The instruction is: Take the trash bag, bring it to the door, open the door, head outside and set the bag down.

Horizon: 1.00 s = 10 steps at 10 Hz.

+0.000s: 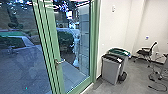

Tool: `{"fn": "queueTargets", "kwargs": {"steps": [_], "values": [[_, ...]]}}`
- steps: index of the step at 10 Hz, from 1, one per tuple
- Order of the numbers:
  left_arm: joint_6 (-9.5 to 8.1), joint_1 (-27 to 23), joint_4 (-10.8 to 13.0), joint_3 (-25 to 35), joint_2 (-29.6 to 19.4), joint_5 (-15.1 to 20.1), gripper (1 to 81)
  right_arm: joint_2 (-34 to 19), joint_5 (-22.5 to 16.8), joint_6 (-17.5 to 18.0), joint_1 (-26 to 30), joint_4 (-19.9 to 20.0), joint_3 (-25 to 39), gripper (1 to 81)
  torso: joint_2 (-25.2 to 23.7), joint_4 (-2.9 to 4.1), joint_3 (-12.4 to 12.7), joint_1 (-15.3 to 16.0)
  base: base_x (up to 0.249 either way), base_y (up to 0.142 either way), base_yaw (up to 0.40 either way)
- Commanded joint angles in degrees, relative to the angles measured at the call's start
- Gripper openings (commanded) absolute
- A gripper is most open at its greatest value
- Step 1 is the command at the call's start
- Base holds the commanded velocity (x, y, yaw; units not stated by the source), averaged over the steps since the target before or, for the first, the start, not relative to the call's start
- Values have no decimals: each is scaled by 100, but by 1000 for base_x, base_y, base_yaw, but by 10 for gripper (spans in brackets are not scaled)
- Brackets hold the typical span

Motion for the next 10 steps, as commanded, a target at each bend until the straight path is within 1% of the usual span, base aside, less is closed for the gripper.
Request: {"fn": "queueTargets", "kwargs": {"steps": [1,8,10], "values": [[55,-343,-17,11,8,422,10,-3,-341,-18,314,-9,16,811,0,0,0,0,118,0,0],[55,-352,-43,-6,8,413,10,5,-341,-18,306,-9,16,811,0,0,0,-2,114,0,0],[55,-352,-34,2,8,290,10,14,-333,-18,297,-9,16,811,0,0,0,0,102,0,0]]}}
